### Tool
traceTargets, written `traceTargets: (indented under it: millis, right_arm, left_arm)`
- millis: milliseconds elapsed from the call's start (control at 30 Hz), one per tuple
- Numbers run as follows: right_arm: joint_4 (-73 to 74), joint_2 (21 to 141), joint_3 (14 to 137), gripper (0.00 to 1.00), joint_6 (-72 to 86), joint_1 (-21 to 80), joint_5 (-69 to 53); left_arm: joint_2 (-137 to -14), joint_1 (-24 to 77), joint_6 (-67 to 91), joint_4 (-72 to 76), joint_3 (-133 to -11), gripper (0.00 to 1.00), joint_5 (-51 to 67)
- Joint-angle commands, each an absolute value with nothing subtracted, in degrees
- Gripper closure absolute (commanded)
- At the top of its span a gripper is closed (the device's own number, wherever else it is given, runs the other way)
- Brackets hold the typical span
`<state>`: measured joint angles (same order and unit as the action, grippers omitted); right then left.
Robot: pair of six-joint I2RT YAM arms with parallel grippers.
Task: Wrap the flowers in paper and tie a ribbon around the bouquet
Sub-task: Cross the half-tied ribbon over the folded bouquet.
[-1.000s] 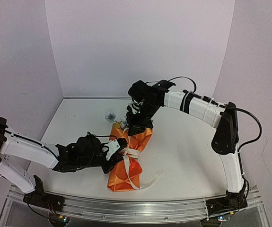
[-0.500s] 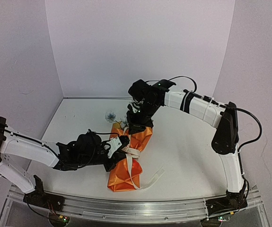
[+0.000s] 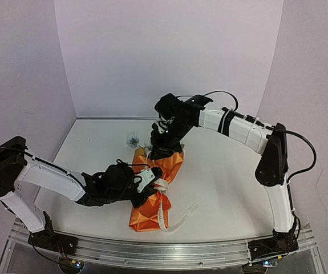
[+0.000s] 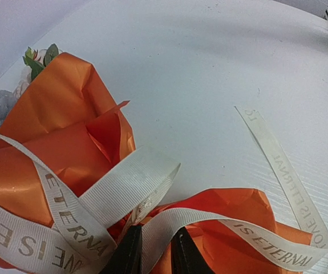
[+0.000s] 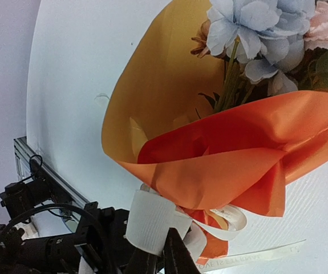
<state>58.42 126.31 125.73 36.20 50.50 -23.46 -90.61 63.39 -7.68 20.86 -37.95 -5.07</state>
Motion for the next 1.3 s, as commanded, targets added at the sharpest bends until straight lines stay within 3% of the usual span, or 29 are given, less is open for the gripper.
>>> traceTargets:
  millis: [0,133,433,700,1000,1267]
  right_arm:
    - [56.68,122.36,122.96,0.88,36.61,50.38,-27.90]
    - [56.37,119.86,120.12,0.80,36.66,50.47,-30.00]
    - [56.16,110.45,110.74,0.51,34.86,50.71,-30.24]
    - [53.64,101.83,95.13,0.51,32.09,52.11,-28.39]
    - [45.17,97.44,82.68,0.54,33.60,53.83,-26.99]
    - [37.12,99.49,79.32,0.55,35.23,56.60,-25.56]
  left_arm:
    - [-91.57,62.85,-7.00,24.47,-41.32,0.80,-8.69]
    - [-92.10,62.46,-6.49,24.82,-41.77,0.79,-9.63]
    - [-92.56,61.78,-5.23,24.52,-42.00,0.79,-9.19]
    - [-90.73,61.70,-4.71,23.53,-42.28,0.73,-6.72]
    - [-82.16,61.70,-2.73,19.07,-41.40,0.49,-2.63]
    - [-71.76,60.79,3.35,14.06,-39.94,0.39,-9.56]
